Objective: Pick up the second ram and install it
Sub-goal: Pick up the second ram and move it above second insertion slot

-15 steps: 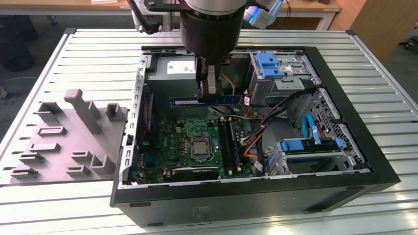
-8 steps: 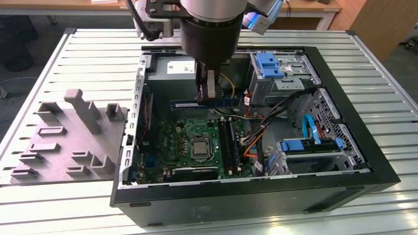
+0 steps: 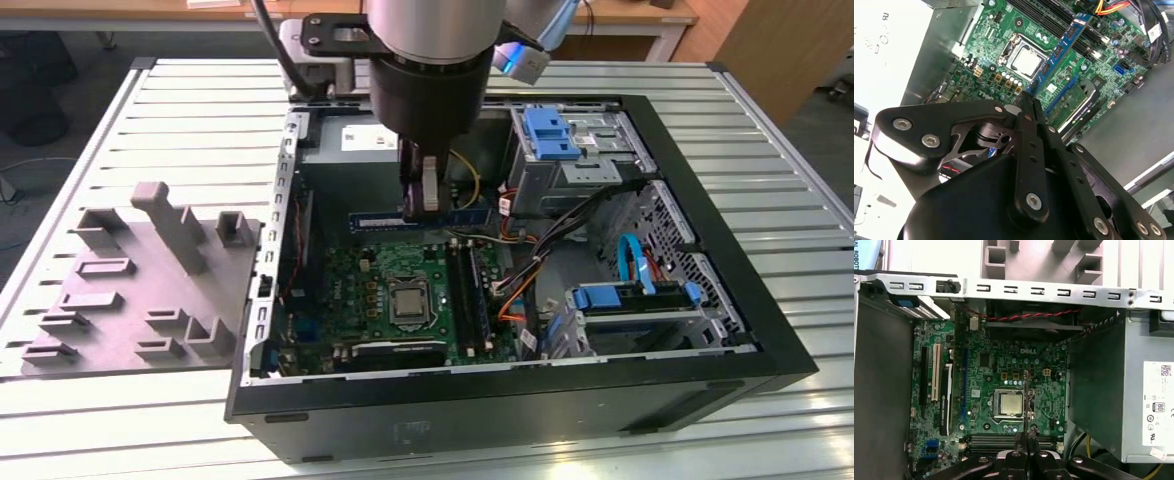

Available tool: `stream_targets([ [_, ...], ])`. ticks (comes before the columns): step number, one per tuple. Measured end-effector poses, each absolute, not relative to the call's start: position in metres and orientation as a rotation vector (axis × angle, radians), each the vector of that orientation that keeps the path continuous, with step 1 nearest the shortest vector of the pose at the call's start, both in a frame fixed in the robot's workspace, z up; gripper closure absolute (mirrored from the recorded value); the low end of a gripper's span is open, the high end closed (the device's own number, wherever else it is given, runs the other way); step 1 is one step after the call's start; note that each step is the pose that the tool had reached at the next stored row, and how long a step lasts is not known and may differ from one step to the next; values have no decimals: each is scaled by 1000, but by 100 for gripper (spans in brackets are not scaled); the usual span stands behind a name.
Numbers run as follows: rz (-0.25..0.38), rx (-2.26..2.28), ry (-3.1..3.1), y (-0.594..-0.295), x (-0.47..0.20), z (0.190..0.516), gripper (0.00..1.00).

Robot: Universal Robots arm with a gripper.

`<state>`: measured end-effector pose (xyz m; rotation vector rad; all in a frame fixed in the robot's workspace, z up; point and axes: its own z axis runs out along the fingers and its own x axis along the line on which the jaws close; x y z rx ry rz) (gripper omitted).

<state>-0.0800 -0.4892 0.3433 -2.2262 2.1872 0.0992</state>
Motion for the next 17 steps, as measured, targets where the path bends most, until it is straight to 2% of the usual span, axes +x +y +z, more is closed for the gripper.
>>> stream_targets([
  [17, 99, -2226, 2187, -489, -80, 326, 87],
])
